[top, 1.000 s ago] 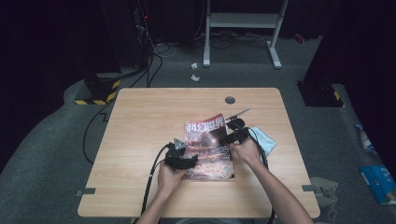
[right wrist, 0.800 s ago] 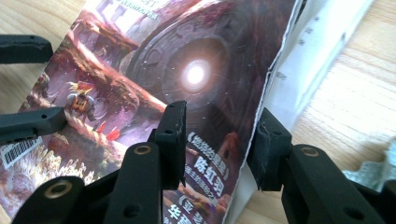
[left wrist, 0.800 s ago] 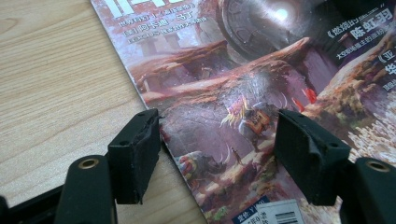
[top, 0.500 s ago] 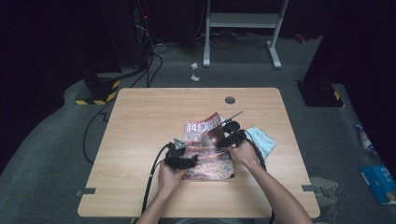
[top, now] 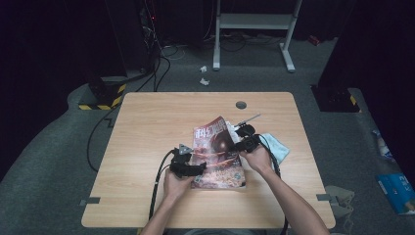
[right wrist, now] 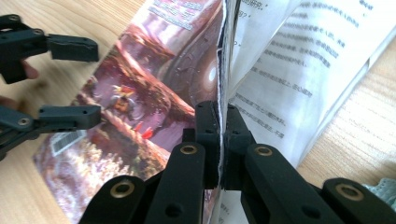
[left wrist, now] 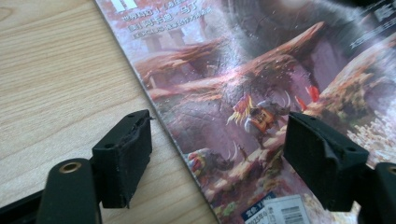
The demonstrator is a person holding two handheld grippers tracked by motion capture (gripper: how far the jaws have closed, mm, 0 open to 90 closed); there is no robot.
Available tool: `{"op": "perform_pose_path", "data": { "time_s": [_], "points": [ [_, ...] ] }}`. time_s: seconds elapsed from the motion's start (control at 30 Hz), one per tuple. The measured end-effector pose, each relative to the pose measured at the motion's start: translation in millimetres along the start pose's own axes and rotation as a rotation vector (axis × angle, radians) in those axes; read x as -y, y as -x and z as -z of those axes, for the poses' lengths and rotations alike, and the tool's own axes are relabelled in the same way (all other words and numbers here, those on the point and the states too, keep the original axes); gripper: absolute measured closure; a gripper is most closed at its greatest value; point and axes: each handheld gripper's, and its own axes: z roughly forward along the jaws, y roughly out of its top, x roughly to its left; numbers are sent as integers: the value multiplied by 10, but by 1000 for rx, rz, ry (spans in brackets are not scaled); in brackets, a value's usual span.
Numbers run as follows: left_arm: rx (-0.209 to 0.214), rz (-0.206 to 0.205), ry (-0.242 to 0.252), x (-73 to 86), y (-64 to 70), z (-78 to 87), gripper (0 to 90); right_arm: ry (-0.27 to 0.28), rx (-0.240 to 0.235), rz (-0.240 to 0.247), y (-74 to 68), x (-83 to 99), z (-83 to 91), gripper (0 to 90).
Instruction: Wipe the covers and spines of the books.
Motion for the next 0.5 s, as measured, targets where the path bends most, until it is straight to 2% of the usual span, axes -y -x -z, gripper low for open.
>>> {"op": "perform_pose_path", "data": {
  "time_s": [0.13,0.33,0.5],
  "points": [
    [13,14,-2,-1,-30,10,210,18,-12,22,-69,-23,87,882],
    [25,13,1,-1,-40,2,174,20,-13,48,-126,-56,194,883],
    [42,11,2,-5,-58,2,156,30,-20,73,-231,-90,308,883]
  ]
}}
